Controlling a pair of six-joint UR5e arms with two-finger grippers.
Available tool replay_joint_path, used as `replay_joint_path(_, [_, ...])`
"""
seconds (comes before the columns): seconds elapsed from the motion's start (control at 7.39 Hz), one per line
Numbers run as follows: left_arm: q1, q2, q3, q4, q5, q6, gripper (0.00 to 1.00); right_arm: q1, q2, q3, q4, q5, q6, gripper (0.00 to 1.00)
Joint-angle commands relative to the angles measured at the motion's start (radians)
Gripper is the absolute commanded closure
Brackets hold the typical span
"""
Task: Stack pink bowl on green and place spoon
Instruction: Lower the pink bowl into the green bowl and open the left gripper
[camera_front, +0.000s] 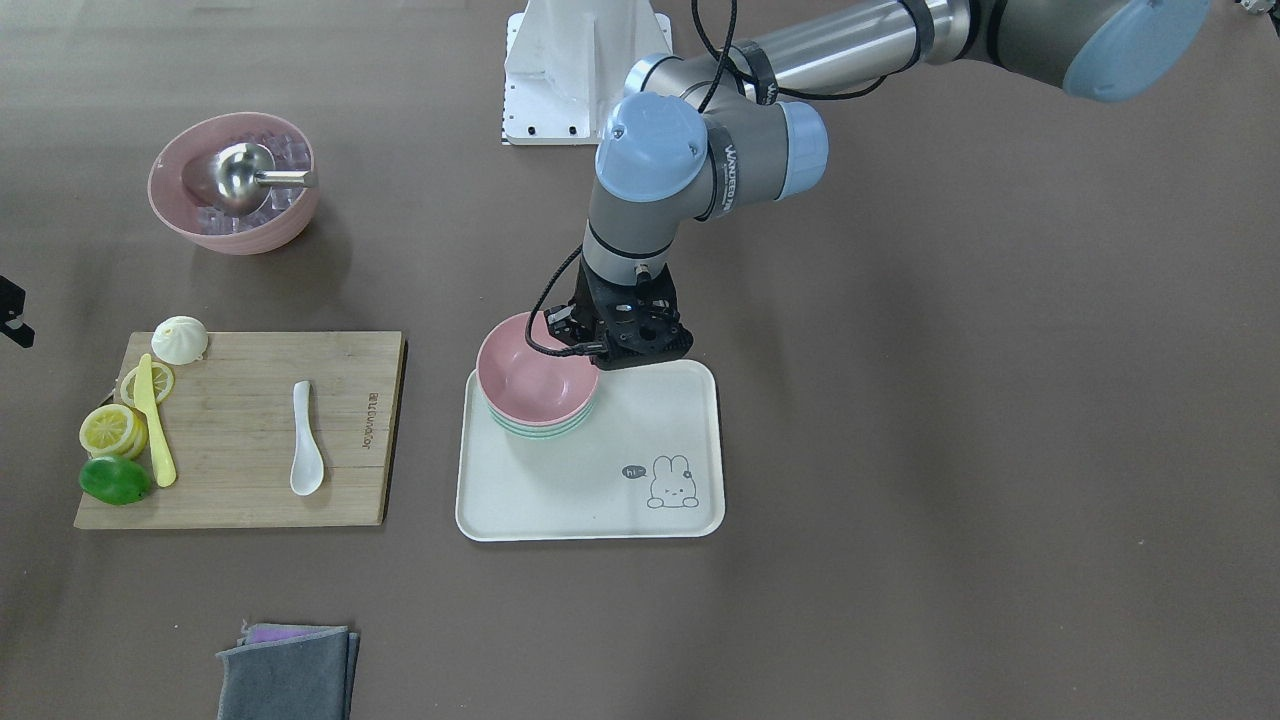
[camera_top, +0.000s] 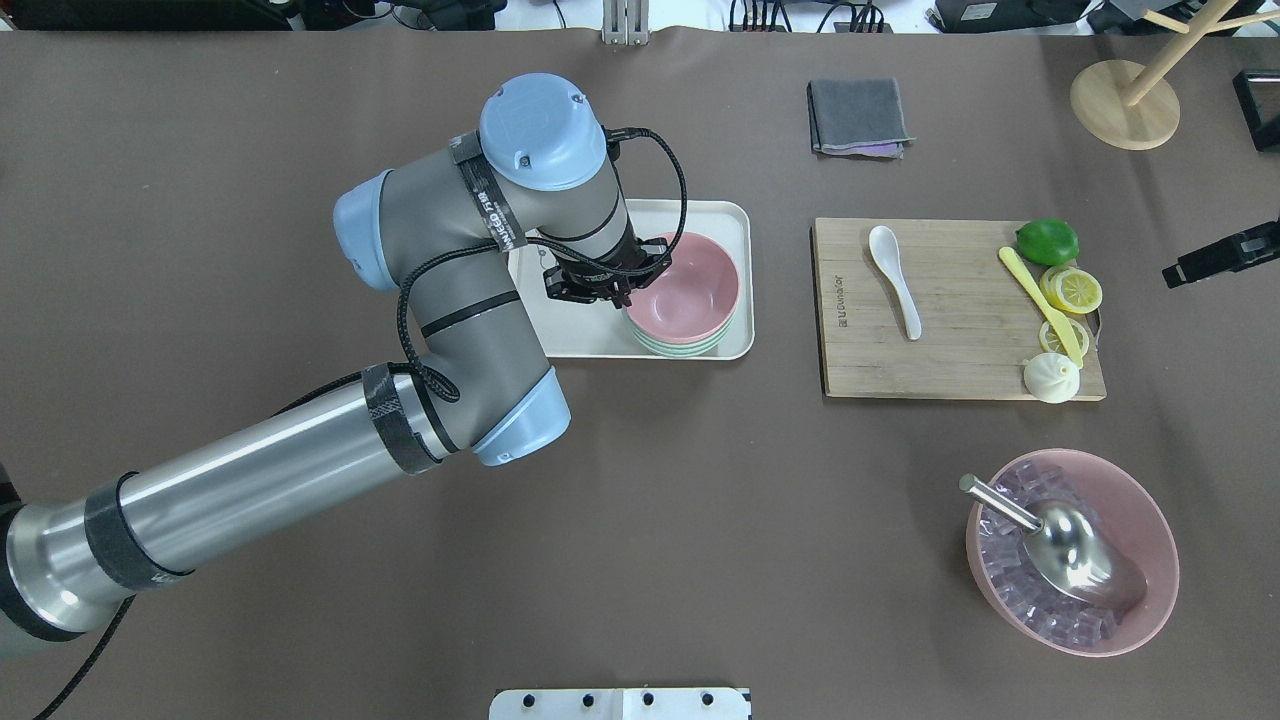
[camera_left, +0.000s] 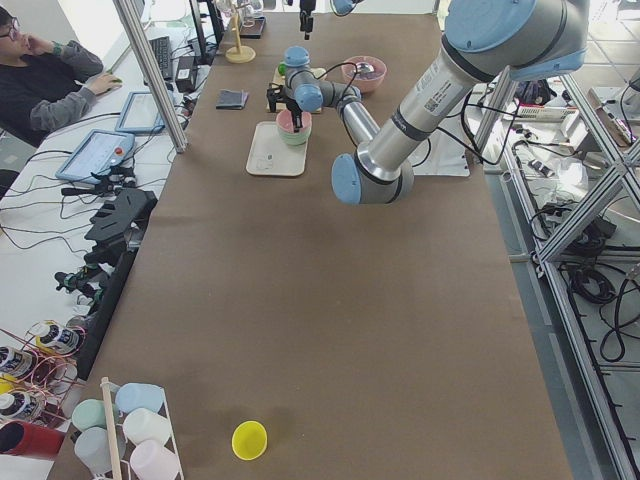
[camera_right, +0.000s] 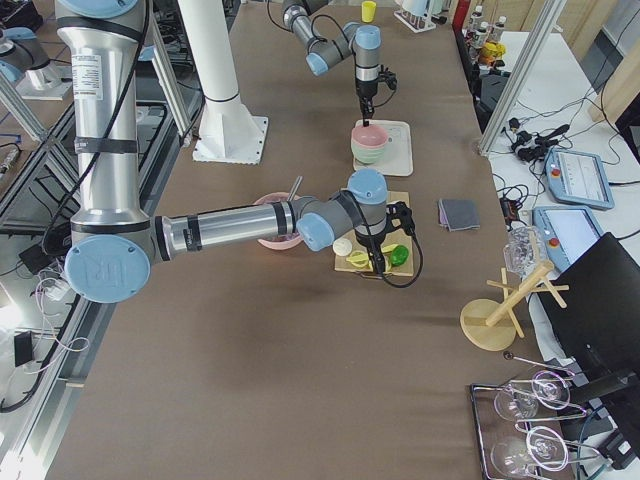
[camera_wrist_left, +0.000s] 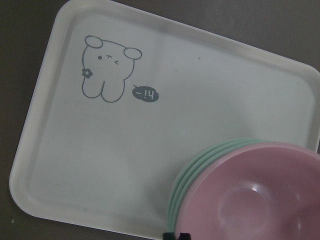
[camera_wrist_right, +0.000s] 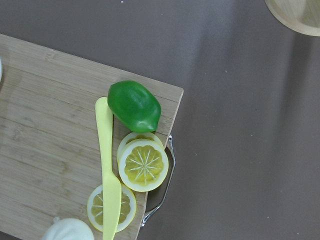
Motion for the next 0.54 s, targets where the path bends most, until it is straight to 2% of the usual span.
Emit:
replay_joint_path(0.0, [0.0, 0.01, -0.009, -0.032, 0.041, 0.013, 0.01, 0.0, 0.005, -0.004, 0.0, 0.0, 0.0, 0.0])
replay_joint_path(0.27, [-0.023, 0.044, -0.072, -0.015, -0.007, 0.086, 0.01, 0.0, 0.018, -0.004, -0.002, -0.001, 0.002, 0.0])
replay_joint_path(0.41, [-0.082, 0.131, -0.149, -0.013, -0.111, 0.137, 0.01, -0.003, 0.031, -0.005, -0.003, -0.003, 0.003, 0.0])
